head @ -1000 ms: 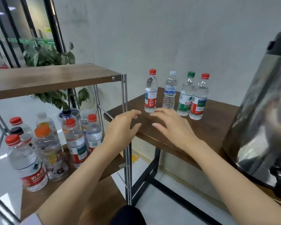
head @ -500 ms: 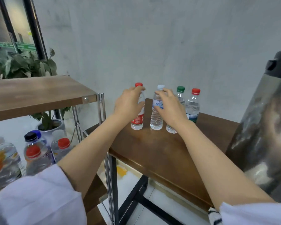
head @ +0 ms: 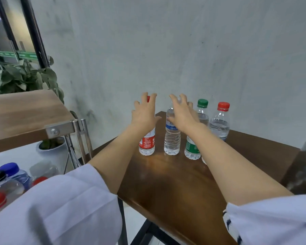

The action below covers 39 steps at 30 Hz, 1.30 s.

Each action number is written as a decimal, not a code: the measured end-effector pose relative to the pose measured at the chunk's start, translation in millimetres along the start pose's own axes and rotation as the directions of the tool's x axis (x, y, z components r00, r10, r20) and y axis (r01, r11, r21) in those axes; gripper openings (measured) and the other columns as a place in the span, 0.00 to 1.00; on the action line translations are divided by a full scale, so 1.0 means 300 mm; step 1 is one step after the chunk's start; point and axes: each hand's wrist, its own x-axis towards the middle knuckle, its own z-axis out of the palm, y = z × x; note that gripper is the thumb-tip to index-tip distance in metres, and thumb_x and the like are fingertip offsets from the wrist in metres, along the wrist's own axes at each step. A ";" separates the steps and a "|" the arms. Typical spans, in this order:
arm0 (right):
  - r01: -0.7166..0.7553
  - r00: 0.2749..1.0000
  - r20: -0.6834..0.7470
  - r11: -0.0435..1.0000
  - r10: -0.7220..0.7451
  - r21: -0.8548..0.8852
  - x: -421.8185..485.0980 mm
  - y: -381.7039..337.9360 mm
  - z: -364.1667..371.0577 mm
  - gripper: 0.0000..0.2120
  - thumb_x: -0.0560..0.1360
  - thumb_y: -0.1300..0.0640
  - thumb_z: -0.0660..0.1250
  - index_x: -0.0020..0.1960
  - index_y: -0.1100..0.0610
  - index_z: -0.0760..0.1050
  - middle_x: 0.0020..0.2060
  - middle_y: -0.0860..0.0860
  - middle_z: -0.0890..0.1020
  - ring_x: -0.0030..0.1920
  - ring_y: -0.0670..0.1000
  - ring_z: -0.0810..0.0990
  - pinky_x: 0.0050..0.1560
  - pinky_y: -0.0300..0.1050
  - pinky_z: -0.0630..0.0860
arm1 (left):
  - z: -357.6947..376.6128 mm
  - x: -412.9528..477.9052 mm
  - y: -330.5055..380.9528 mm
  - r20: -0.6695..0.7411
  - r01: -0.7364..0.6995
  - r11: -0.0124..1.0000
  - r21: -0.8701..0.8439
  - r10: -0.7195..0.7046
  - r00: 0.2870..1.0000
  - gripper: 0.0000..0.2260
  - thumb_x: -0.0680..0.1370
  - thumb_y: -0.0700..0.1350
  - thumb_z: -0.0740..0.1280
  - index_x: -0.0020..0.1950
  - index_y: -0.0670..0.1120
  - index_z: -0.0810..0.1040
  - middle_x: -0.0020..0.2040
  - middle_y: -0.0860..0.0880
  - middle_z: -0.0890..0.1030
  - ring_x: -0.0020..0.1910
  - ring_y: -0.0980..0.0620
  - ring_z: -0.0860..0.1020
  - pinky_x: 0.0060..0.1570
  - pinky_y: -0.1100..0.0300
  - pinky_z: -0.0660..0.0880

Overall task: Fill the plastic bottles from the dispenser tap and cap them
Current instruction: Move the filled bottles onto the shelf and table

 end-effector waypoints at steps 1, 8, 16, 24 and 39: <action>0.003 1.000 0.005 1.000 -0.003 0.002 0.007 0.007 0.011 0.36 0.78 0.55 0.70 0.78 0.51 0.52 0.76 0.58 0.55 0.70 0.64 0.64 0.57 0.56 0.74 | 0.012 0.000 -0.003 -0.014 -0.005 1.000 -0.008 0.005 1.000 0.35 0.77 0.46 0.73 0.78 0.48 0.57 0.79 0.44 0.54 0.69 0.35 0.65 0.62 0.42 0.73; 0.011 1.000 -0.024 0.998 -0.009 0.061 0.036 0.030 0.058 0.36 0.77 0.58 0.71 0.77 0.53 0.53 0.75 0.57 0.56 0.65 0.64 0.68 0.52 0.55 0.74 | 0.062 -0.003 -0.015 -0.129 0.013 0.986 -0.164 -0.034 0.991 0.33 0.76 0.36 0.72 0.77 0.45 0.59 0.79 0.44 0.52 0.67 0.35 0.68 0.56 0.47 0.73; -0.050 0.999 0.001 0.979 0.051 0.200 0.051 0.018 0.108 0.41 0.74 0.60 0.74 0.77 0.50 0.51 0.76 0.58 0.50 0.65 0.67 0.68 0.57 0.59 0.74 | 0.095 -0.002 -0.040 -0.178 -0.016 0.982 -0.190 -0.018 0.984 0.38 0.70 0.38 0.78 0.75 0.48 0.61 0.78 0.47 0.55 0.60 0.38 0.75 0.54 0.41 0.76; -0.015 0.993 -0.108 0.953 0.050 0.302 0.008 0.015 0.132 0.40 0.73 0.67 0.72 0.76 0.48 0.54 0.69 0.58 0.62 0.57 0.62 0.74 0.53 0.56 0.77 | 0.093 -0.060 -0.036 -0.265 -0.079 0.971 -0.225 0.017 0.964 0.37 0.70 0.34 0.77 0.74 0.48 0.63 0.77 0.49 0.59 0.63 0.42 0.74 0.52 0.43 0.78; 0.180 0.959 -0.273 0.910 -0.077 0.374 -0.344 -0.062 0.039 0.39 0.73 0.70 0.71 0.76 0.49 0.60 0.70 0.54 0.65 0.66 0.57 0.71 0.53 0.52 0.77 | -0.026 -0.400 0.001 -0.316 -0.190 0.950 -0.249 0.106 0.943 0.37 0.72 0.34 0.74 0.76 0.51 0.62 0.77 0.52 0.59 0.69 0.46 0.70 0.51 0.43 0.80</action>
